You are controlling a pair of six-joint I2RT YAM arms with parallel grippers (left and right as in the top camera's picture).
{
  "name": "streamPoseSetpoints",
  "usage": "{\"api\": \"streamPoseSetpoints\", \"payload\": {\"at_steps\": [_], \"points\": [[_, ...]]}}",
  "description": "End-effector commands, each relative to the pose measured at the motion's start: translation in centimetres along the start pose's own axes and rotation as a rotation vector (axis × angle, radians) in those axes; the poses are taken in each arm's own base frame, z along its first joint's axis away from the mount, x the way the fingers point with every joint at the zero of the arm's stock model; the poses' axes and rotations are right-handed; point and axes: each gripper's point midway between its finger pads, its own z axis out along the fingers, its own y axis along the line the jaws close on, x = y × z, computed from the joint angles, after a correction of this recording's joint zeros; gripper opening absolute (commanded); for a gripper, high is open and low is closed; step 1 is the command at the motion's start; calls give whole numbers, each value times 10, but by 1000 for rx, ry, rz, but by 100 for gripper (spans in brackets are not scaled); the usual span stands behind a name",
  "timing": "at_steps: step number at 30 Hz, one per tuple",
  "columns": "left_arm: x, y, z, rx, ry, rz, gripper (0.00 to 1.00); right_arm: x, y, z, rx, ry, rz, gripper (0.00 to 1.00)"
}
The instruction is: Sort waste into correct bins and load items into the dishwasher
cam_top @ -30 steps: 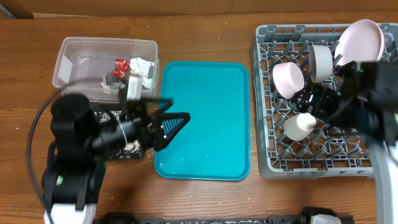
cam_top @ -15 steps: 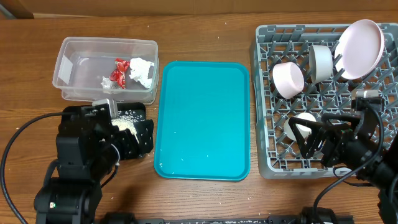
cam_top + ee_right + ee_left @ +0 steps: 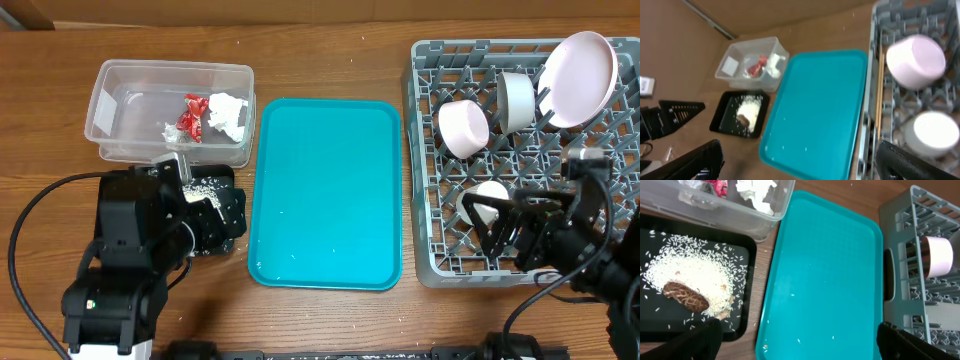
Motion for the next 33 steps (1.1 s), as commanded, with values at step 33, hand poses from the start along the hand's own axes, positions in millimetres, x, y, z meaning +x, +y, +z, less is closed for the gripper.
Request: {"api": "streamPoseSetpoints", "payload": {"at_steps": [33], "points": [[29,32,85,-153,328,-81,100,116,12,74,-367,-439,-836,100]]}}
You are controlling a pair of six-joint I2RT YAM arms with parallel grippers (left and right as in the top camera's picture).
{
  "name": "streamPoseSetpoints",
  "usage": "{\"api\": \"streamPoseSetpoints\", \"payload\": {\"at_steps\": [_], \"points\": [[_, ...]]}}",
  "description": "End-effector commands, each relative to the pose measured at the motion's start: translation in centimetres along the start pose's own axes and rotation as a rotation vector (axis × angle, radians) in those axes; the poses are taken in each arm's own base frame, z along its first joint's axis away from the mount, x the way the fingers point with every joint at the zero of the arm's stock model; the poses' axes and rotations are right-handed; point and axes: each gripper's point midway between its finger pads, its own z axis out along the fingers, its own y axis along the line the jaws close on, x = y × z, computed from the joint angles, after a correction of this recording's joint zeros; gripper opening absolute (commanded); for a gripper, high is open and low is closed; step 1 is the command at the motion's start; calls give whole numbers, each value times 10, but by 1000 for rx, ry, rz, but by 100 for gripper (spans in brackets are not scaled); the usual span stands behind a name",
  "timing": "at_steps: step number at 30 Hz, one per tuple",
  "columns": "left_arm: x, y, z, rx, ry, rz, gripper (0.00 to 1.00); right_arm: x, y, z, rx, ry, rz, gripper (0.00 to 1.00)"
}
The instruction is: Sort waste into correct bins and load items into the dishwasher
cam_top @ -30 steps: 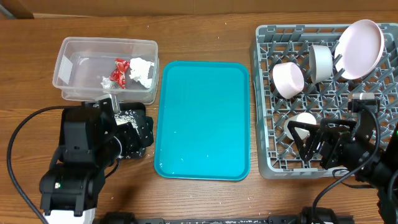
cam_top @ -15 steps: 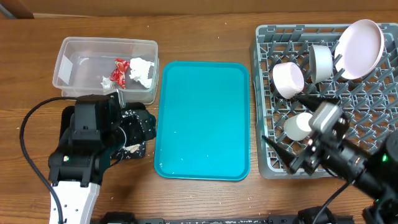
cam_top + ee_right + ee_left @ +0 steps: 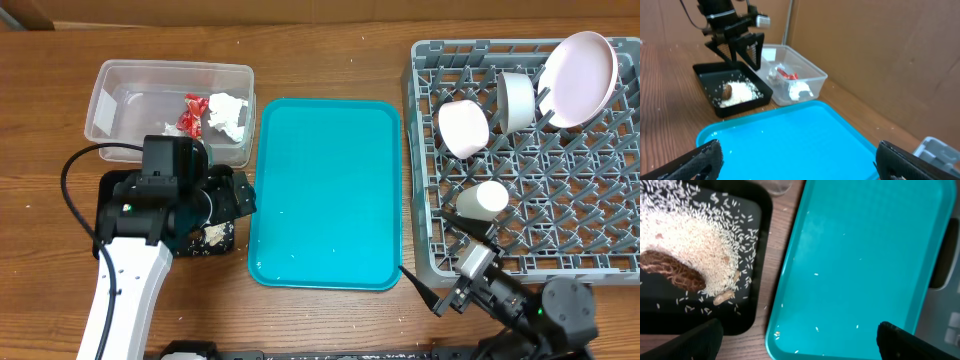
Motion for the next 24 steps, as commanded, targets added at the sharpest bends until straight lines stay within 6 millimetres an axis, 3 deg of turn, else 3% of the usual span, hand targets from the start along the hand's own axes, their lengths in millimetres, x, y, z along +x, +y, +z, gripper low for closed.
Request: {"api": "streamPoseSetpoints", "payload": {"at_steps": [1,7,15,24], "points": [[-1,3,9,-25,27,-20,100,15,7,-1,3,-45,67,100],[4,10,30,-59,107,-37,100,47,7,9,19,-65,124,100],[11,17,50,-92,184,-52,100,67,11,21,7,-108,94,100],[15,21,62,-108,222,-59,100,66,15,22,-13,-112,89,100]]}}
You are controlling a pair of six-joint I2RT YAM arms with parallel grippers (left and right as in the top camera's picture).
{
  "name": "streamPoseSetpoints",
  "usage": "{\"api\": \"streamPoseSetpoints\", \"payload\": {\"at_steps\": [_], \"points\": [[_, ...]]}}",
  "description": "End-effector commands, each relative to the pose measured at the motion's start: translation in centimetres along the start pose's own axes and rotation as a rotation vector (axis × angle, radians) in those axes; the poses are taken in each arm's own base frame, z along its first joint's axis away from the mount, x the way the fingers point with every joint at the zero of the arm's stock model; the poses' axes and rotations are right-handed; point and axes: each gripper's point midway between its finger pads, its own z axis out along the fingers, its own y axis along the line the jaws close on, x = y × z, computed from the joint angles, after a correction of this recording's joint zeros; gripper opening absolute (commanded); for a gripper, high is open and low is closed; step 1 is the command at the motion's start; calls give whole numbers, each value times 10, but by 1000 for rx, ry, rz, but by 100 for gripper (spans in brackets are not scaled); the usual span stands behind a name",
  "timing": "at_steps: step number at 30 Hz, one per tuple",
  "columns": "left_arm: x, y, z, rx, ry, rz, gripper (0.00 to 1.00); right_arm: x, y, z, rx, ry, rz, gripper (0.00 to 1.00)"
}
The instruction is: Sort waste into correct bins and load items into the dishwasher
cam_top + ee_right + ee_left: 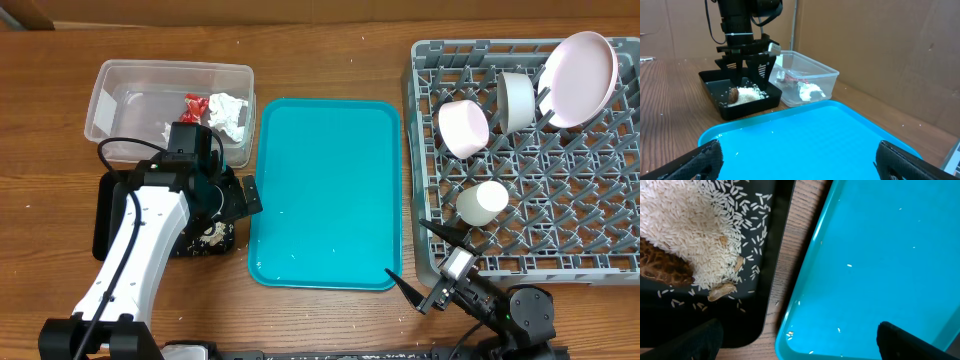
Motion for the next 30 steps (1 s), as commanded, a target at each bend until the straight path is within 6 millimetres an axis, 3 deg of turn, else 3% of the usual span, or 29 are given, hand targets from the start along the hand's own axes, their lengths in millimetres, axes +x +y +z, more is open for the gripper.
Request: {"api": "streamPoseSetpoints", "payload": {"at_steps": [1,16,24,27,30], "points": [[-3,0,1,-9,-4,-14,100,2,0,0,3,-3,3,100],[-2,-2,-2,-3,-24,-1,100,2,0,0,2,-3,3,100],[30,-32,-53,113,-205,152,100,2,0,0,2,-3,3,100],[42,-29,-67,142,-261,173,100,2,0,0,2,-3,3,100],[30,-19,-88,121,-443,182,100,2,0,0,2,-3,3,100]]}}
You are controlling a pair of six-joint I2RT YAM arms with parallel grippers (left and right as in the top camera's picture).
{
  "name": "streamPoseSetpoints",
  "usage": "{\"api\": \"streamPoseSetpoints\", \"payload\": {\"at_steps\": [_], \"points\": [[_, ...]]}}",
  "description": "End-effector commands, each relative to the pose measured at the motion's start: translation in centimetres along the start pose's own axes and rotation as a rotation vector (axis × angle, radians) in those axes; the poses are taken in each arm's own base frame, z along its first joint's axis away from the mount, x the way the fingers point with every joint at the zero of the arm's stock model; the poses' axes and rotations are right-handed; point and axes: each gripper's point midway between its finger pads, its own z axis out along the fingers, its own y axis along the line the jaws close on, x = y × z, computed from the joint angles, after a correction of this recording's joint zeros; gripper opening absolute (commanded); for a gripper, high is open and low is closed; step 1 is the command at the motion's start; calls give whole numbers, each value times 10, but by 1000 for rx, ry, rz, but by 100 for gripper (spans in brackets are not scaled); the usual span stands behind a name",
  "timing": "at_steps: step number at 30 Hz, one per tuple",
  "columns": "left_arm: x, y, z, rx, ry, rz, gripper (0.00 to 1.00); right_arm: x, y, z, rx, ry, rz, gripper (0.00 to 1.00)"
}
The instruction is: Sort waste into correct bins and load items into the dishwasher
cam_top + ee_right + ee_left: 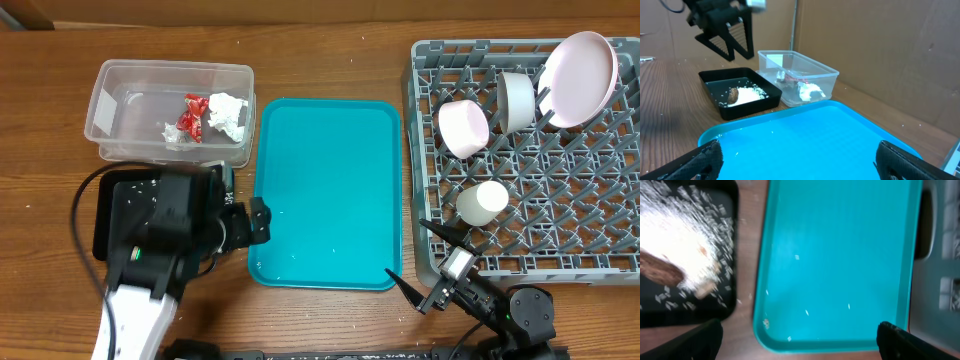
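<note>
A teal tray [325,190] lies mid-table with only a few rice grains on it. My left gripper [800,342] hangs open above the tray's near left part, nothing between its fingers [700,342]. Overhead, it [245,222] sits by the black tray [685,255] of rice and a brown lump [660,272]. My right gripper [800,160] rests open and empty, low at the table's front [420,262], facing the teal tray [805,140]. The grey dish rack [600,265] holds a pink bowl [464,128], a cup [517,100], a pink plate [577,65] and a white cup [480,201].
A clear bin [120,100] at the back left holds a red wrapper [190,115] and crumpled white tissue [228,115]. My left arm covers much of the black tray overhead. Cardboard walls stand behind the table in the right wrist view.
My left gripper was close over the black tray's right edge; now it is higher and further right, taking in most of the teal tray. It stays open. The right arm has not moved.
At first my right gripper was open over the dish rack by the white cup, and the left was above the black tray. Then the right arm lay low at the table's front, where it remains. The left gripper was lower over the black tray's edge, and now stands higher.
</note>
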Motion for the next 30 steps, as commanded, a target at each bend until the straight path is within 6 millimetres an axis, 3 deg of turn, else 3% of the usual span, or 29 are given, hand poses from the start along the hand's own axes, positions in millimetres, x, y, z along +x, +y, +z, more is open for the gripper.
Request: {"api": "streamPoseSetpoints", "payload": {"at_steps": [1,5,9,15,20,30], "points": [[-16,10,-16,-33,-189,32,100,2,1,0,2,-4,3,100],[-48,-12,-45,67,-523,284,100,2,1,0,2,-4,3,100],[-52,-13,-62,79,-706,368,100,2,1,0,2,-4,3,100],[-46,6,-77,64,-901,346,100,2,1,0,2,-4,3,100],[-38,14,-76,64,-993,344,100,2,1,0,2,-4,3,100],[-28,22,-53,85,-1088,354,100,2,1,0,2,-4,3,100]]}}
